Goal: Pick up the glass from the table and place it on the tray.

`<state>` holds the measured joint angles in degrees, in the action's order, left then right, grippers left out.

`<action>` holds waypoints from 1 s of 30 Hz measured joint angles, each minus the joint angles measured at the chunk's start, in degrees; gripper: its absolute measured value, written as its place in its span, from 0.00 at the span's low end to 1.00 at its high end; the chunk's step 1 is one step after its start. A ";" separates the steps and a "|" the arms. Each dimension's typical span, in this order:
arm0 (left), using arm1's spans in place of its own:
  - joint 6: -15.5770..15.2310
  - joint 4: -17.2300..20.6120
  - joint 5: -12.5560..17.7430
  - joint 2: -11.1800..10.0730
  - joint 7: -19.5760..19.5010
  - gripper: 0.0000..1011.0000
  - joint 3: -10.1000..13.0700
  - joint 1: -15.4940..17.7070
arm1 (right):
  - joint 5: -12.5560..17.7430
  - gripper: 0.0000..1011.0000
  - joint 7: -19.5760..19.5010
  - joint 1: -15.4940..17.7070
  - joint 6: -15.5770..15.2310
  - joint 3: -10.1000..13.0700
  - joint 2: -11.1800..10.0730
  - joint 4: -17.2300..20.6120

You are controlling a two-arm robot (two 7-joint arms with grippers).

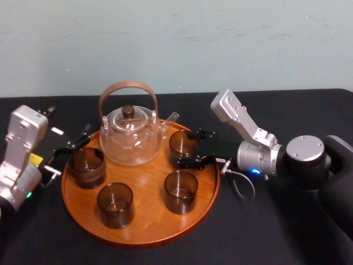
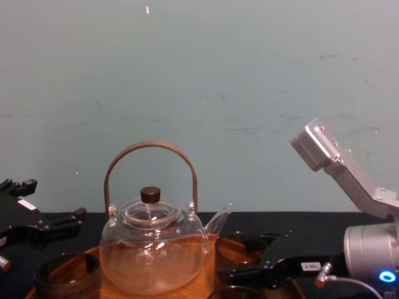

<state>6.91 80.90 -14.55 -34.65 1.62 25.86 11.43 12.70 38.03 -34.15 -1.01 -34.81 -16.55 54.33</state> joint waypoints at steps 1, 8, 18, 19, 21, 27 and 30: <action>0.00 0.00 0.00 0.00 0.00 0.99 0.00 0.00 | -0.07 0.89 -0.06 0.00 -0.04 0.00 0.01 -0.01; 0.00 0.00 0.00 0.00 0.00 0.99 0.00 0.00 | -0.31 0.89 -0.29 0.00 -0.15 -0.04 0.03 -0.01; 0.00 0.00 0.00 0.00 0.00 0.99 0.00 0.00 | -0.27 0.99 -0.28 0.01 -0.14 -0.05 0.01 0.00; 0.00 0.00 0.00 0.00 0.00 0.99 0.00 0.00 | -0.26 0.99 -0.28 0.01 -0.14 -0.05 0.00 0.00; 0.00 0.00 0.00 0.00 0.00 0.99 0.00 0.00 | -0.24 0.99 -0.27 0.02 -0.13 -0.05 0.00 0.01; 0.00 0.00 0.00 0.00 0.00 0.99 0.00 0.00 | -0.20 0.99 -0.25 0.02 -0.11 -0.05 -0.01 0.03; 0.00 0.00 0.00 0.00 0.00 0.99 0.00 0.00 | -0.18 0.99 -0.24 0.02 -0.10 -0.04 -0.01 0.03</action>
<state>6.91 80.90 -14.55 -34.65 1.62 25.86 11.43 12.52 37.79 -34.13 -1.11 -34.86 -16.56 54.36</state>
